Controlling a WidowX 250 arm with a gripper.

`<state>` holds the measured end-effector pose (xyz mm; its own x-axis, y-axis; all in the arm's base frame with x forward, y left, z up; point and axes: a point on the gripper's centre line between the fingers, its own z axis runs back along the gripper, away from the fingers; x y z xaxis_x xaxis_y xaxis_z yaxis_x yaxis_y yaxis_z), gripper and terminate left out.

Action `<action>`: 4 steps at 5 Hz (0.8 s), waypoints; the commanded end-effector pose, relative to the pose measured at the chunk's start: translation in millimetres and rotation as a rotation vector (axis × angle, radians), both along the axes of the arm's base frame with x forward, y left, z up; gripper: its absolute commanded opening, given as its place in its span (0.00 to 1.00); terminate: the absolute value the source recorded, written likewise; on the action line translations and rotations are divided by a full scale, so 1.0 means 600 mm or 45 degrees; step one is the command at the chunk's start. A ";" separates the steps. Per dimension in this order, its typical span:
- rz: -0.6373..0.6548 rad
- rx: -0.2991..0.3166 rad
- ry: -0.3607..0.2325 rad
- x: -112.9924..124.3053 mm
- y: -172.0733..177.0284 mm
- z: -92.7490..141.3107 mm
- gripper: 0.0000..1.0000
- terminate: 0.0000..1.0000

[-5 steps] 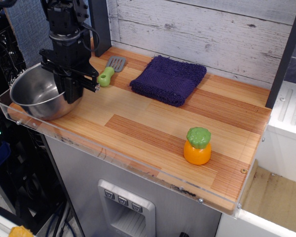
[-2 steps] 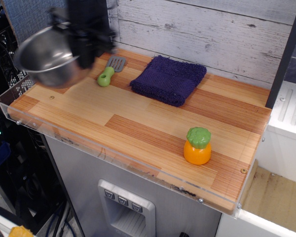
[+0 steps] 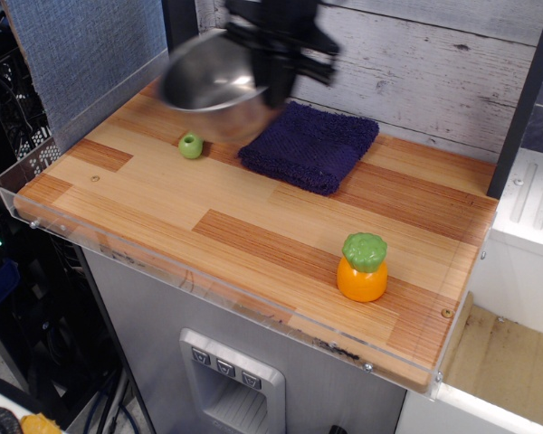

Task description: Put the pot on the purple towel.

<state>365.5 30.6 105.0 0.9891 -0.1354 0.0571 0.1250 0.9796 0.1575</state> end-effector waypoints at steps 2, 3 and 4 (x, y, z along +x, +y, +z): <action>-0.018 -0.007 0.034 0.075 -0.050 -0.041 0.00 0.00; -0.026 -0.013 0.042 0.074 -0.059 -0.050 0.00 0.00; -0.052 0.003 0.008 0.071 -0.076 -0.035 0.00 0.00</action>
